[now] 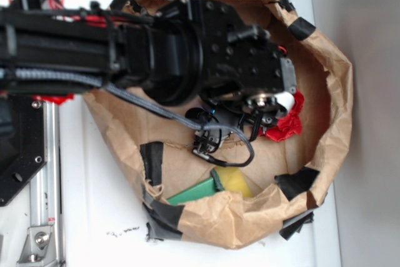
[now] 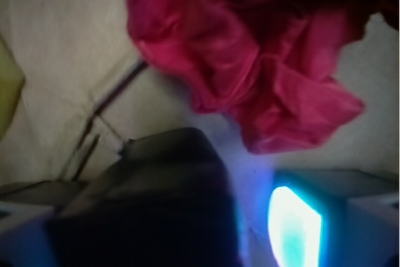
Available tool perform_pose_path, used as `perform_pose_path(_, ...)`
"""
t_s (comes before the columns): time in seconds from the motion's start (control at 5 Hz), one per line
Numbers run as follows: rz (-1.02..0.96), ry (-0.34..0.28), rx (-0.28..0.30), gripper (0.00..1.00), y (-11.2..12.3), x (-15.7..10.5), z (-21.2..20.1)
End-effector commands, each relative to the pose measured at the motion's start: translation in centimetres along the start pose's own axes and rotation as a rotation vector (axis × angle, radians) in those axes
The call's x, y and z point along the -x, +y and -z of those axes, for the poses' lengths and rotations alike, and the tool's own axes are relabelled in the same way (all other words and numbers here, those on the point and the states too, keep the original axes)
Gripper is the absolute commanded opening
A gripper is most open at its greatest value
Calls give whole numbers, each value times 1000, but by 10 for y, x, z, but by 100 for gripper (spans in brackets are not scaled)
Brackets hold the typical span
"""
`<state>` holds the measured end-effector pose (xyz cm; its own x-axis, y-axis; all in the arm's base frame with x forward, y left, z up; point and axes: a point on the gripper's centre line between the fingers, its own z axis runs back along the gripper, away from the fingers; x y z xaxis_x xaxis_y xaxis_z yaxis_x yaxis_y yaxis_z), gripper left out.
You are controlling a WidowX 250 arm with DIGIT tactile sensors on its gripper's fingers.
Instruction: Grab the black box.
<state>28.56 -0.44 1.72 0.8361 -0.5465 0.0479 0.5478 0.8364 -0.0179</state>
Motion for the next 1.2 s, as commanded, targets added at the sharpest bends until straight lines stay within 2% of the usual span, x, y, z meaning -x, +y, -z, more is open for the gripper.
perform_pose_path(0.0,-304,-101,-120,0,10,24,-94)
perform_pose_path(0.2,-507,-100,-159,0,17,41,-145)
perform_pose_path(0.4,-676,15,-155,0,15,41,-174)
perform_pose_path(0.6,-651,54,-92,0,2,30,-176)
perform_pose_path(0.8,-594,45,-109,0,-8,26,-171)
perform_pose_path(1.0,-582,38,-166,0,-9,26,-170)
